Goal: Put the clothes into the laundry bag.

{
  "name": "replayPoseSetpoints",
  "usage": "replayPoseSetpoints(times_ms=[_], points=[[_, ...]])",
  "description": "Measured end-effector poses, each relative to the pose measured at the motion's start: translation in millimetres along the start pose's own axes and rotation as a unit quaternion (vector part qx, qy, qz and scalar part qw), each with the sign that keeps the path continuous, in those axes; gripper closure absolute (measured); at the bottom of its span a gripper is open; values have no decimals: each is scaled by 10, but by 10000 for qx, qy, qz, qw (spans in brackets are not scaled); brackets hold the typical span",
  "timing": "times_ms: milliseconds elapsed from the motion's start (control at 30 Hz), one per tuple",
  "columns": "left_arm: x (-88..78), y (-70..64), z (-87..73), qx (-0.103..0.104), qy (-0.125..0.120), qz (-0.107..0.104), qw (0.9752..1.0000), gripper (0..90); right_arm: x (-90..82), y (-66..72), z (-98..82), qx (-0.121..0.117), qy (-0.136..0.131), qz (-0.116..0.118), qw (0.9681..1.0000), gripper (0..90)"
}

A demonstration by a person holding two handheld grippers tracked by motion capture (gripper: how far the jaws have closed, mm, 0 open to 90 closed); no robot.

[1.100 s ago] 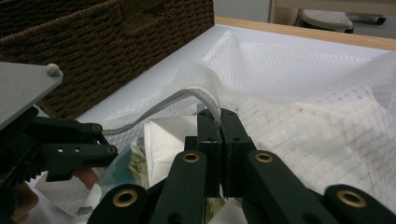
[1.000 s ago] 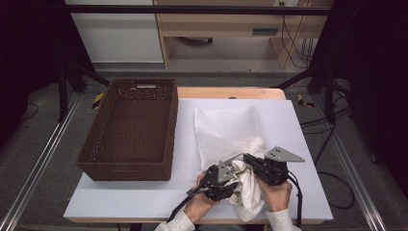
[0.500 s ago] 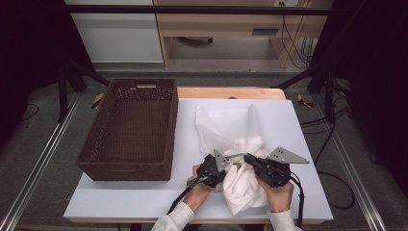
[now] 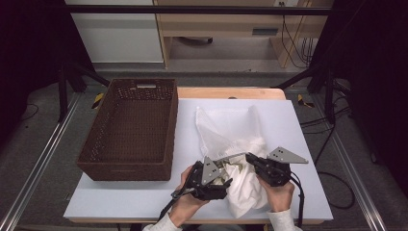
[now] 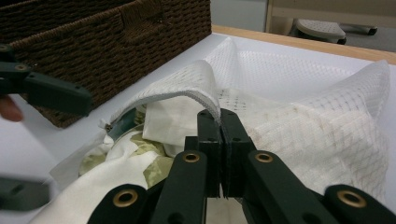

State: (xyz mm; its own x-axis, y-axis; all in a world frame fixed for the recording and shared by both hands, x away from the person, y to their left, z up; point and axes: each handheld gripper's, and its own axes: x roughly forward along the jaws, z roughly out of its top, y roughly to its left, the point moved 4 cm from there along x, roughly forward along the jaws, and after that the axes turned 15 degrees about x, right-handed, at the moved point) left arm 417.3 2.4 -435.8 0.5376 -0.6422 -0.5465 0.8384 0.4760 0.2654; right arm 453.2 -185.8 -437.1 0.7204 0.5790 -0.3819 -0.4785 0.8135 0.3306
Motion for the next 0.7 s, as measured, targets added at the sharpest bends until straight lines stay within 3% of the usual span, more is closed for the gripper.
replayPoseSetpoints(times_ms=[100,167,233,267,300,333,400,433,633,700], points=[[147,-82,-38,-26,213,-186,9996,220,5,2,4,6,-6,-17,10000,888],[333,-138,-107,-128,401,-394,9983,201,7,-2,3,15,-10,-4,10000,888],[546,-177,-170,-157,577,-434,9973,202,18,-6,0,29,1,26,10000,888],[625,-182,-191,-122,602,-443,9971,221,24,-5,-2,30,3,28,10000,888],[672,-186,-192,-136,473,-491,9976,292,29,-1,-7,22,31,28,10000,888],[666,-177,-182,-73,462,-402,9981,385,31,2,-11,-7,42,16,10000,889],[589,-165,-130,4,261,-345,9991,660,27,-6,-10,4,44,7,10000,889],[543,-156,-100,22,185,-294,9994,736,22,-15,-7,21,37,21,10000,888],[325,48,180,-99,-272,63,9996,775,-14,-5,16,30,-10,41,10000,889],[358,86,240,83,-171,251,9995,774,-27,1,28,41,-58,45,10000,889]])
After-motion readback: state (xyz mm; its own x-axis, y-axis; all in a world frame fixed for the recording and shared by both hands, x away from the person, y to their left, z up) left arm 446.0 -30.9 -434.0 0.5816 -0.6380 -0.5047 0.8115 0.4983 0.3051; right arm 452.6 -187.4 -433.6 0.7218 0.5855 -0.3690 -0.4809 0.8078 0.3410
